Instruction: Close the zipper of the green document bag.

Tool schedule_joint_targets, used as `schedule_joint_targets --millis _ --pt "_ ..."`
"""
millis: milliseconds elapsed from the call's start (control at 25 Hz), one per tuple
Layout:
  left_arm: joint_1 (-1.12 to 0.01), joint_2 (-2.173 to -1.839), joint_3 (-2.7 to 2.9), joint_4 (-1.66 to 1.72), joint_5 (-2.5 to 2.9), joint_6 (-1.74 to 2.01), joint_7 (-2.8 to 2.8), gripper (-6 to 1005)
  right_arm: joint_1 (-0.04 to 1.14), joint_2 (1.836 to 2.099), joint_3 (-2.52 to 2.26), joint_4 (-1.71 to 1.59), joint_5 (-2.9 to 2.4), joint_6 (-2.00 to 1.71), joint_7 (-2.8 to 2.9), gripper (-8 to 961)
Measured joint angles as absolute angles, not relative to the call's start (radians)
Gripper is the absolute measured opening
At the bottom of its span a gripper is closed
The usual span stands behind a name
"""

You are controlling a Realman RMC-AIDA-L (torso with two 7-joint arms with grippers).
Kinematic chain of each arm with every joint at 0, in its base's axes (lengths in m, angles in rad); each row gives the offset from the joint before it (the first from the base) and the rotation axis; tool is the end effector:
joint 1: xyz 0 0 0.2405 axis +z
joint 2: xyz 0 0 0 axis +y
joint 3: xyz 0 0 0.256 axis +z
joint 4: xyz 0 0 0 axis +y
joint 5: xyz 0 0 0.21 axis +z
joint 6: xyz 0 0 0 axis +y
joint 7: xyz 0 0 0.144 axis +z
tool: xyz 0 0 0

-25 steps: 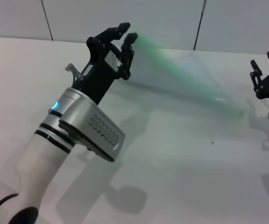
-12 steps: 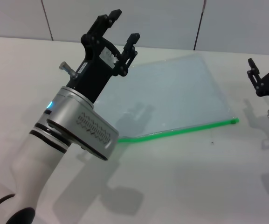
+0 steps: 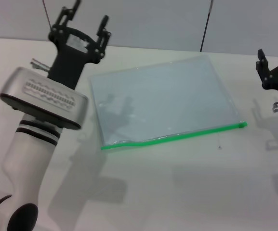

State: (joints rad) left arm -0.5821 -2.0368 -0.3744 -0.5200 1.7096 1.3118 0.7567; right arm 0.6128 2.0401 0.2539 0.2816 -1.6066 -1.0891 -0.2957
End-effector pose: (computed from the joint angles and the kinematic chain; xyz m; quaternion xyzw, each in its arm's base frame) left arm -0.2154 0.3564 -0.0373 -0.6909 0.0489 -0.2237 0.6857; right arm 0.2798 0.3726 -0.0365 -0.7453 0.1124 0.2096 0.6228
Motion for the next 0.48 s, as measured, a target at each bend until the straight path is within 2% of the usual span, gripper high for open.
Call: schedule_joint_targets --millis 480 --pt "-0.579 -2.036 -0.376 -0.487 1.561 1.308 0.481 617 0.66 2.038 0.273 0.244 -1.586 -1.017 -0.071 544"
